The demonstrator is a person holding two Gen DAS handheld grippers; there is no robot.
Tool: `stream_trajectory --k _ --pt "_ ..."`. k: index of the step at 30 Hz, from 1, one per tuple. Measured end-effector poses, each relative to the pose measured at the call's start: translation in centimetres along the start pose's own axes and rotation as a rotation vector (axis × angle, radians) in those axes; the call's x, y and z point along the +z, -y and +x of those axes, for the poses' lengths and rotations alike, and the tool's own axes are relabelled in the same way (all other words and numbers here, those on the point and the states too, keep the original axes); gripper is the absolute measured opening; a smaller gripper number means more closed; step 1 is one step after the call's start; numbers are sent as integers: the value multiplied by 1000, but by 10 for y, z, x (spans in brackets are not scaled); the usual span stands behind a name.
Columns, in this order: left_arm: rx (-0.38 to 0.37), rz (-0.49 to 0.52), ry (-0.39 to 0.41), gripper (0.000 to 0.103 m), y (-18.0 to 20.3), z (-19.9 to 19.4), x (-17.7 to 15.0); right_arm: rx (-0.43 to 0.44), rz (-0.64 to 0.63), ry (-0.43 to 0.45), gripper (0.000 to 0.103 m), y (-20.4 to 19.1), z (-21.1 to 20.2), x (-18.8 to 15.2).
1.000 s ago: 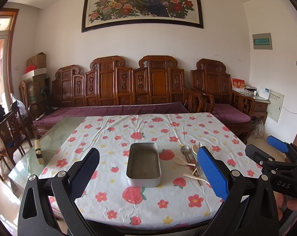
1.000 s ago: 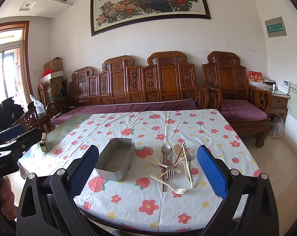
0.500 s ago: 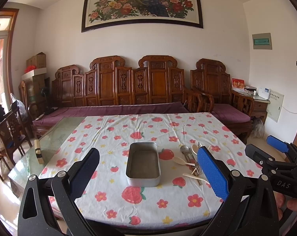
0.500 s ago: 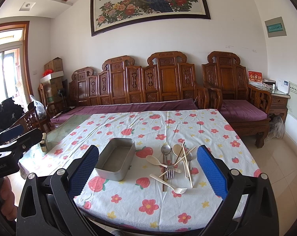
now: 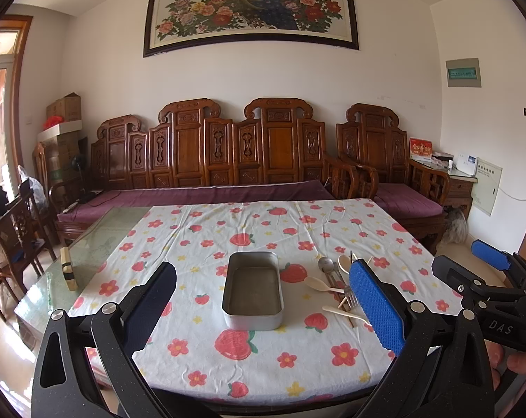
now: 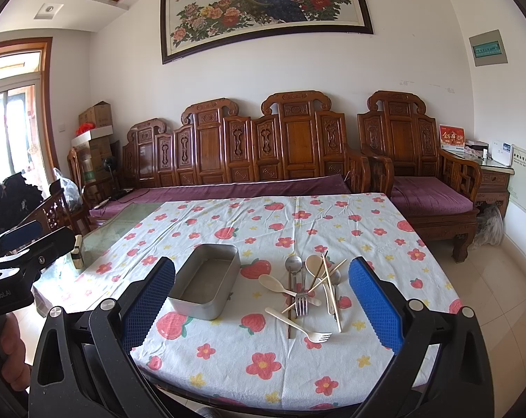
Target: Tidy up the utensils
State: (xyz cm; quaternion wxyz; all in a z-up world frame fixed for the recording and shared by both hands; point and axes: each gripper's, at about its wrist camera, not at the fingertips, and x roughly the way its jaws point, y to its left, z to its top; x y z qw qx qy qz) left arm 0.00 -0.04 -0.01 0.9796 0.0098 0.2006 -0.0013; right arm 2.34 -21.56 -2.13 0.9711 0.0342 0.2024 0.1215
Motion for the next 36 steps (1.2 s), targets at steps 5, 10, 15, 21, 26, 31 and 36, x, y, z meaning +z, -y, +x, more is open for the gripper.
stream_trajectory --k 5,10,15,21,26,31,36 --pt "1 1 -5 97 4 1 7 -1 3 -1 100 3 2 1" --pt "1 -1 -20 97 7 4 7 -3 2 -10 100 4 0 -1" --pt "-3 6 -53 97 4 17 -8 -4 9 -23 100 10 7 -5" --pt "-9 10 -93 97 1 38 -17 -4 7 -49 100 15 23 -12" --pt "-21 18 -133 97 3 58 -25 -1 -7 -85 100 23 44 -20" --pt "-42 37 -180 97 8 83 -35 9 -41 -135 94 33 69 -31" --pt "-70 63 -236 97 15 110 -47 3 -83 -208 84 46 97 -41"
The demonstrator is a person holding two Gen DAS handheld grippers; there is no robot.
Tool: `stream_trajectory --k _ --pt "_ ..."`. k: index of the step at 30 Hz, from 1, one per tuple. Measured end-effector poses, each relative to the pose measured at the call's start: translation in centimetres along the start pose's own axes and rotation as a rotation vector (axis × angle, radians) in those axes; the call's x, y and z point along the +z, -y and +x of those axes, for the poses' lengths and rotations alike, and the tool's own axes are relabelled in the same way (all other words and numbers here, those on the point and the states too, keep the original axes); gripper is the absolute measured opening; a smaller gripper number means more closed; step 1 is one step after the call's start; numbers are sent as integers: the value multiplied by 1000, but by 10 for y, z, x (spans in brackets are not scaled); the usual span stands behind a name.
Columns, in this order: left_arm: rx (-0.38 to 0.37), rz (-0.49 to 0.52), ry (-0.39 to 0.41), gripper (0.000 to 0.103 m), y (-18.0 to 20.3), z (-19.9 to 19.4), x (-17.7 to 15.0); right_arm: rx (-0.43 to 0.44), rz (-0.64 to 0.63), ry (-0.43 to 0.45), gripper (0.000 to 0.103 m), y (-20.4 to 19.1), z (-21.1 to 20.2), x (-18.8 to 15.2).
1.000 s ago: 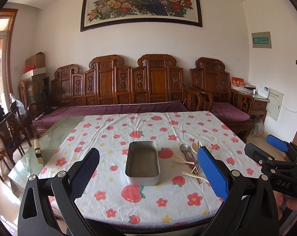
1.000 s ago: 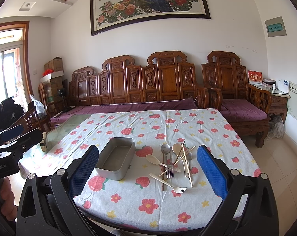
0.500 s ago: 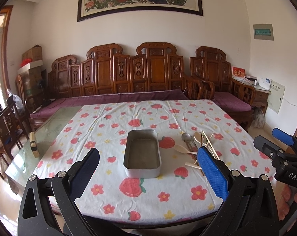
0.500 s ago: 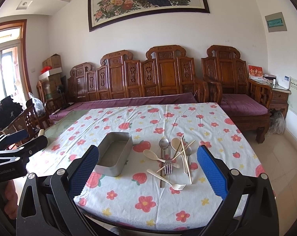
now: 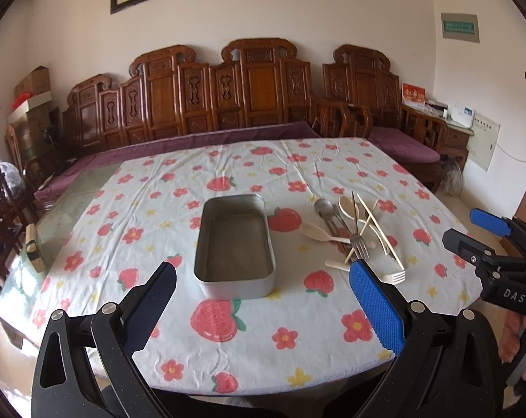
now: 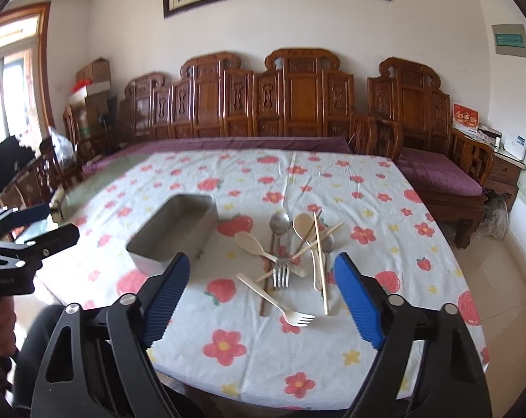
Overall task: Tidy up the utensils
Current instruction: 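Reach the right tool into the utensil pile and grasp the white plastic fork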
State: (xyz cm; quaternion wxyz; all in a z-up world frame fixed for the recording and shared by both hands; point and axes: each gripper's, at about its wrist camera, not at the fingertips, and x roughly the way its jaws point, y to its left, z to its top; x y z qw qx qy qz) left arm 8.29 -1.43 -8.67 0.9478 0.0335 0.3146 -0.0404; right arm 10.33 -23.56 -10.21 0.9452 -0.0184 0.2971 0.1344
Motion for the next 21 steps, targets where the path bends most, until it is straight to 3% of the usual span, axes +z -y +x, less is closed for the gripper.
stream_trajectory --k 11,21 --pt "-72 33 -118 97 11 47 -13 84 -95 -189 72 20 80 -15" --pt "-90 60 -165 97 18 71 -18 151 -128 -332 59 27 137 -37"
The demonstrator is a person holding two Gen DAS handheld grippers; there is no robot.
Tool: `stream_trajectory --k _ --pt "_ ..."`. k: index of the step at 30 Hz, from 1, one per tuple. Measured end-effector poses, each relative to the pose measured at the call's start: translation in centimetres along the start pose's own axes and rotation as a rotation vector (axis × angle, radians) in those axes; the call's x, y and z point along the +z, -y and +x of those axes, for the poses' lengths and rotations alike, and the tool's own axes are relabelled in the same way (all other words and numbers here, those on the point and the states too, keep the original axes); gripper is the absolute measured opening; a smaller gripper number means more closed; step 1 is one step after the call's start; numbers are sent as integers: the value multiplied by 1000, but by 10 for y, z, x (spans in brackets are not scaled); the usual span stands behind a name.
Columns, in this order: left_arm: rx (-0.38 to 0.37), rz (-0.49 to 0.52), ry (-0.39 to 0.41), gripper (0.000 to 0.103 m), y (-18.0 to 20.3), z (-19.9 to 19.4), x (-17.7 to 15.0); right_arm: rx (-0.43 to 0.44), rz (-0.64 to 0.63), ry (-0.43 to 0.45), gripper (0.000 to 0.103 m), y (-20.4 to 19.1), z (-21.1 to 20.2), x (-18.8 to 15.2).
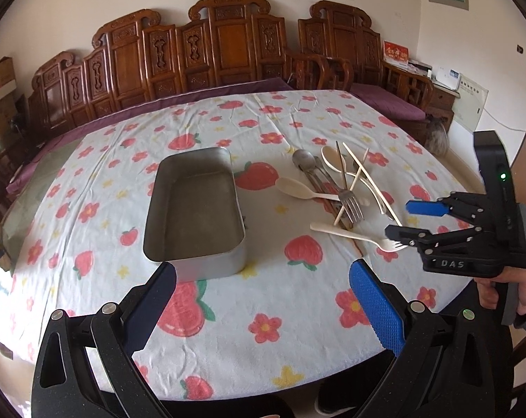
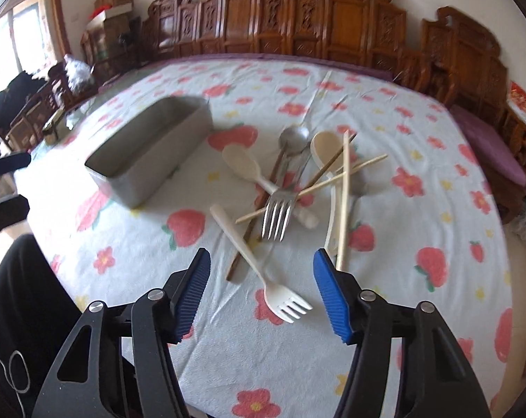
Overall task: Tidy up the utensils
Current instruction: 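Reach the right tool into the utensil pile and grasp the white plastic fork, then grasp the metal fork with the left tool while the right tool holds the white fork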
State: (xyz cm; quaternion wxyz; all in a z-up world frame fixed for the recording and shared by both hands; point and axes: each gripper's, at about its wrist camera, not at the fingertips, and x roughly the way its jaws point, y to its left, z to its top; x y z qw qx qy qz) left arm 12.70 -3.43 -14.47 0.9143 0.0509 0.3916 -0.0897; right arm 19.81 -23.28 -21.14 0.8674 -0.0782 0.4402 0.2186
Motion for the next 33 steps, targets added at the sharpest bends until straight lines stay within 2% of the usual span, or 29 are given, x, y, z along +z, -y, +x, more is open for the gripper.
stream_trajectory --k 4,13,16,17,21,24,28,33 --pt "-16 8 -4 97 3 6 -1 -3 -57 -43 56 -5 21 -2" --pt "-48 19 -14 97 9 13 1 -3 -147 -173 41 -5 62 5" --pt "-46 32 -28 97 13 20 2 29 -149 -179 24 -5 63 5" --pt "-48 33 -31 97 14 22 2 30 -156 -177 14 -7 63 4" --pt "-59 42 -47 97 21 30 3 38 -165 -180 7 -10 60 1" --pt "-65 48 -45 97 25 31 5 50 -136 -180 7 -4 55 0" --pt "-63 45 -37 97 28 35 11 84 -102 -129 7 4 35 9" --pt "-54 41 -31 96 33 43 23 61 -37 -67 7 31 12 21"
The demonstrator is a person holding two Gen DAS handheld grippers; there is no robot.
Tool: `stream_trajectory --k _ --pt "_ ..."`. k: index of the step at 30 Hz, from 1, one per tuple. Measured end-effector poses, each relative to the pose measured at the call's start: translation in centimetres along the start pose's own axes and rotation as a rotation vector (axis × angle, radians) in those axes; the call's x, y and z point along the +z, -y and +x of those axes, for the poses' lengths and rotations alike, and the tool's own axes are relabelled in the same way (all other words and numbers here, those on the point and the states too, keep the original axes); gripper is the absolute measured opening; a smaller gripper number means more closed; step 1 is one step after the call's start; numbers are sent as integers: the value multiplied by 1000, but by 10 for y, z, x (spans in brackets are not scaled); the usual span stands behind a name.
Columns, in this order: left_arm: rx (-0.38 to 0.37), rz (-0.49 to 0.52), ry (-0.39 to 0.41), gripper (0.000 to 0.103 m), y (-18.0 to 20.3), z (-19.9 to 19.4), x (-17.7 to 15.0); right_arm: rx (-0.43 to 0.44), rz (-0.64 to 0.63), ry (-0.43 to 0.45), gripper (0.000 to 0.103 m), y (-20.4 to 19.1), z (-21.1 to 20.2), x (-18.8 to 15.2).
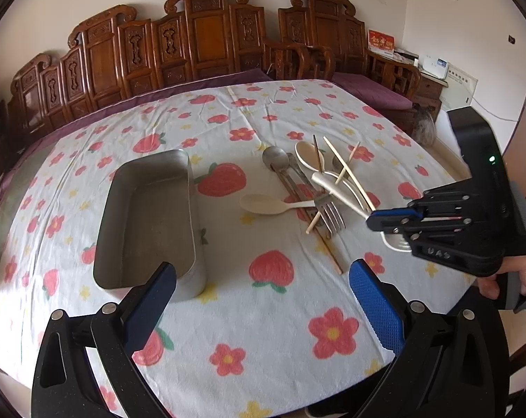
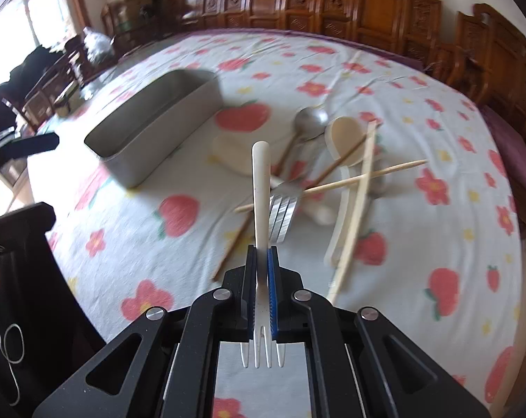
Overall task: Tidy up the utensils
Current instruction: 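Grasp the metal fork with the left tool while the right tool holds the white fork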
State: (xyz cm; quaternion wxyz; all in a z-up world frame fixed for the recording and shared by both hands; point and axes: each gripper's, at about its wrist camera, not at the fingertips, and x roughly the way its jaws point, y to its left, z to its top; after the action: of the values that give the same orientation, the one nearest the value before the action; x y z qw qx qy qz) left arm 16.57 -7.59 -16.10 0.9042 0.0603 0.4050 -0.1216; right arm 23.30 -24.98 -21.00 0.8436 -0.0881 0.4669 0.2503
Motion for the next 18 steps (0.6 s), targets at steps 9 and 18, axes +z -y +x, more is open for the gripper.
stream_trajectory --k 9,18 --pt "-58 9 -53 82 30 45 34 -45 104 44 7 52 -16 3" --pt "-95 -11 -156 51 54 112 72 -68 179 40 7 89 -14 -5"
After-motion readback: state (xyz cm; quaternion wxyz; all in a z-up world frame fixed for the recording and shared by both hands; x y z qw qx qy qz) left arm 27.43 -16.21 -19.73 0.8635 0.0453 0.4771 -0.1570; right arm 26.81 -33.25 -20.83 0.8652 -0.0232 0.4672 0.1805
